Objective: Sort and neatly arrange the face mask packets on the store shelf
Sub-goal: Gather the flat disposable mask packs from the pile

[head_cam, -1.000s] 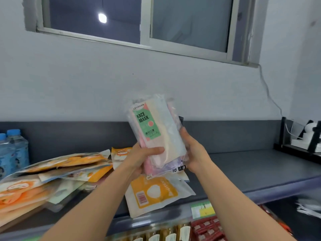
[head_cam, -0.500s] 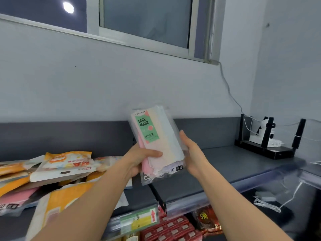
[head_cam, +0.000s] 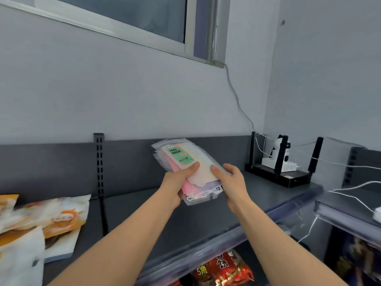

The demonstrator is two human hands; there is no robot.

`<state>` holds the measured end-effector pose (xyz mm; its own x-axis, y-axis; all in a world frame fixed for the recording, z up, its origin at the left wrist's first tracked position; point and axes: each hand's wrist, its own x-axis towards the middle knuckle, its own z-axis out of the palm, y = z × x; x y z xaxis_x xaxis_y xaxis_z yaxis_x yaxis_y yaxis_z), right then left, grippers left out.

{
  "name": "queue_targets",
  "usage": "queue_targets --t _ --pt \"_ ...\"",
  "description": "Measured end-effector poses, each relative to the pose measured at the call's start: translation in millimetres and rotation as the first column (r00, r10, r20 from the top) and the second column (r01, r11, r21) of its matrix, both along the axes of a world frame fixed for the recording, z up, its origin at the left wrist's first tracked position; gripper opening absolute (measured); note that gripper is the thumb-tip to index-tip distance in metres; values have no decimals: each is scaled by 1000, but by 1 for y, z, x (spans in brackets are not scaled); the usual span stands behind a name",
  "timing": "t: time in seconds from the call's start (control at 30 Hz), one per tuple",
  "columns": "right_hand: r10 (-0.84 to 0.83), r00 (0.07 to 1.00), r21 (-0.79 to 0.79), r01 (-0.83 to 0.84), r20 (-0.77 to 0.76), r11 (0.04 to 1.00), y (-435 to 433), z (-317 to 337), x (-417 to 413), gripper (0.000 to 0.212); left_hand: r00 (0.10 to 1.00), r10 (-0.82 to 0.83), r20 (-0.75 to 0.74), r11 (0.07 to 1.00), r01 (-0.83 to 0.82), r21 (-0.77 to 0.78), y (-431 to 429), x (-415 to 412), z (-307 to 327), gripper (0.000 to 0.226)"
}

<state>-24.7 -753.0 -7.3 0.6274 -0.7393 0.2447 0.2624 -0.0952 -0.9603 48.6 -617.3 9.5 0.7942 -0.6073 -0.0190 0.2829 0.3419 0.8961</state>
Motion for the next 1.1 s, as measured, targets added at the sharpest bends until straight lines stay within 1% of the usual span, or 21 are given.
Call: queue_targets --t 0.07,0.1,0.17,0.23,0.27,0.33,0.43,0.57,0.63,0.73,0.83,0.93,1.03,1.1 --pt "-32 999 -2 32 -21 999 -25 -2 5 57 998 -68 13 997 67 44 -25 7 -7 55" --pt "-45 998 1 45 -37 999 -36 -3 9 61 996 -85 16 994 84 75 -36 11 -9 56" --pt "-73 995 8 74 -71 997 -58 -5 15 70 995 -91 27 988 87 126 -61 20 -10 62" --pt "-113 989 -4 113 -98 994 -81 -7 20 70 994 -103 18 985 100 143 -85 28 -9 69" --pt "-135 985 -15 134 -110 991 -93 -8 21 67 993 -116 11 983 113 144 -97 30 -9 67" --pt "-187 973 -24 186 -132 982 -115 -11 22 61 988 -152 -19 981 153 117 -118 33 -9 57" --pt "-224 962 -10 225 -157 974 -150 -17 22 59 973 -215 -81 971 222 86 -145 34 -12 43" --pt "-244 947 -10 248 -209 969 -193 -24 20 64 965 -247 -82 957 257 133 -183 38 -22 46" --pt "-245 940 -23 247 -236 969 -216 -28 18 58 967 -249 -55 949 255 185 -204 38 -27 45" --pt "-211 933 -35 210 -292 977 -247 -28 11 45 967 -250 -41 938 252 236 -234 33 -34 38" --pt "-162 919 -36 160 -360 987 -279 -26 7 44 974 -224 -28 934 223 279 -263 28 -40 35" --pt "-120 899 -31 118 -421 993 -306 -20 3 43 985 -173 -11 938 168 303 -295 28 -45 37" --pt "-73 863 -9 79 -500 997 -325 -12 2 29 995 -98 3 944 92 317 -322 28 -52 46" --pt "-60 835 -6 68 -547 998 -336 -11 3 35 998 -64 14 940 56 335 -337 25 -58 50"
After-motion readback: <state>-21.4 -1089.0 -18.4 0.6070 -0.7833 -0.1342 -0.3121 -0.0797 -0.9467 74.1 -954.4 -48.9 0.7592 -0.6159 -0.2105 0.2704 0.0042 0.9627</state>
